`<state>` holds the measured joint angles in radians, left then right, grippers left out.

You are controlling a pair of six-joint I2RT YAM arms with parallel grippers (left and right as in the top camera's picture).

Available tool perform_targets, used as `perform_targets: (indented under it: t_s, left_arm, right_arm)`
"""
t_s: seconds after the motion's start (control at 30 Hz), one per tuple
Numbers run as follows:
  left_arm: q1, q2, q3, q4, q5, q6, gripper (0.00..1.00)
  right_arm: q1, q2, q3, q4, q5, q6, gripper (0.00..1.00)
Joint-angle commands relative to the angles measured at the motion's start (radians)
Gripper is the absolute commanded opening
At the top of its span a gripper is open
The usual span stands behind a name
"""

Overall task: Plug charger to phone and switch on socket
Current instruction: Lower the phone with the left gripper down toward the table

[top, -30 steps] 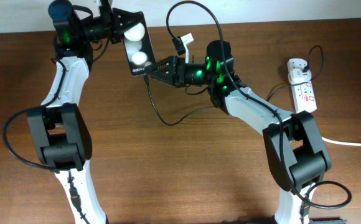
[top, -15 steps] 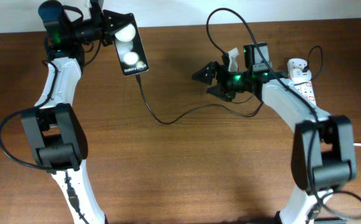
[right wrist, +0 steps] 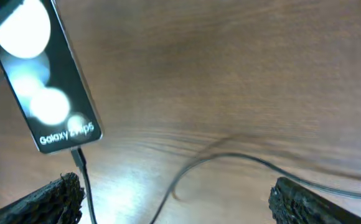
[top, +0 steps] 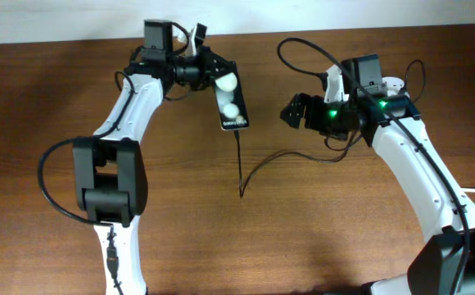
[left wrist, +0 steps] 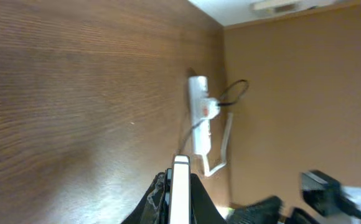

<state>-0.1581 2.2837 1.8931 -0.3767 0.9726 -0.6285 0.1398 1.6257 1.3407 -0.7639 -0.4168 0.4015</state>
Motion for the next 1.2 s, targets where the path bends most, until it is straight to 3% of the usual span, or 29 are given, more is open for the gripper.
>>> perform_targets:
  t_s: [0.0,0.23,0.77,1.1,1.17]
  left_arm:
    - [-0.014,0.006,0.008,-0.002,-0.092,0.067,0.00]
    - [-0.018,0.146,0.008,0.013,-0.045,0.066,0.00]
    - [-0.109,0.181,0.008,0.016,-0.132,0.085,0.00]
    - [-0.117,0.237,0.008,0.019,-0.086,0.084,0.00]
    - [-0.121,0.237,0.008,0.019,-0.086,0.084,0.12]
  right_arm:
    - [-0.003,-0.019,0.002,-0.019,0.048,-0.028,0.99]
    - [-0.003,-0.019,0.002,-0.027,0.048,-0.028,0.99]
    - [-0.002,-0.019,0.002,-0.069,0.048,-0.032,1.00]
    - [-0.003,-0.019,0.002,-0.069,0.048,-0.054,1.00]
    - [-0.003,-0.019,0.002,-0.069,0.048,-0.054,1.00]
